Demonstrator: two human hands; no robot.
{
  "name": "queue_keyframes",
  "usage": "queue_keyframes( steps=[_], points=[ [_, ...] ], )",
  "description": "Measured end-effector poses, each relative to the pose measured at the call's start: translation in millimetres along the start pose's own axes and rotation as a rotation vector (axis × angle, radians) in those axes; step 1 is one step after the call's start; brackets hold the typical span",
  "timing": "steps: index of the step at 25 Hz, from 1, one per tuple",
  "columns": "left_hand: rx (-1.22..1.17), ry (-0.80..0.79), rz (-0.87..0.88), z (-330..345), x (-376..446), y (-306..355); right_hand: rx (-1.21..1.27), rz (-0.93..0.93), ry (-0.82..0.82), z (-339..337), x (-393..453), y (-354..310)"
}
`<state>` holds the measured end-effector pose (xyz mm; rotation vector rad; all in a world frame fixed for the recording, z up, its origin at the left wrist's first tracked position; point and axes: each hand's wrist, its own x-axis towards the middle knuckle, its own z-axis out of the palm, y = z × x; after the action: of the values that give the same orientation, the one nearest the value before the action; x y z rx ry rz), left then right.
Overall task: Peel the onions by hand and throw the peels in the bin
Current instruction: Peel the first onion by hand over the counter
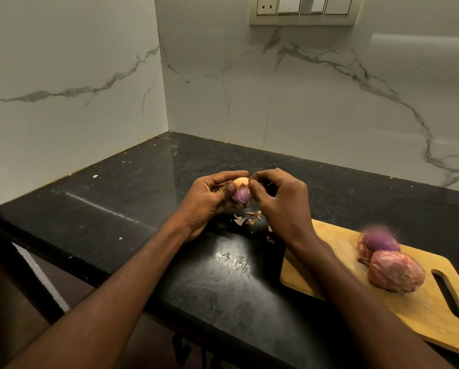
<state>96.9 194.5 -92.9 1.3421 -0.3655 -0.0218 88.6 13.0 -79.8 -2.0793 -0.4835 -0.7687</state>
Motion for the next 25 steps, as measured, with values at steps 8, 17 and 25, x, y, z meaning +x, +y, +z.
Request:
queue_keyframes(
  steps=[8,17,25],
  points=[
    [-0.026,0.025,-0.010,-3,4,-2,0.279,0.269,-0.196,1,2,3],
    [0.055,0.050,0.002,4,0,-1,0.386,0.365,-0.201,-5,2,0],
    [0.102,-0.015,-0.019,-1,0,-1,0.568,0.430,-0.195,-8,1,-5]
  ],
)
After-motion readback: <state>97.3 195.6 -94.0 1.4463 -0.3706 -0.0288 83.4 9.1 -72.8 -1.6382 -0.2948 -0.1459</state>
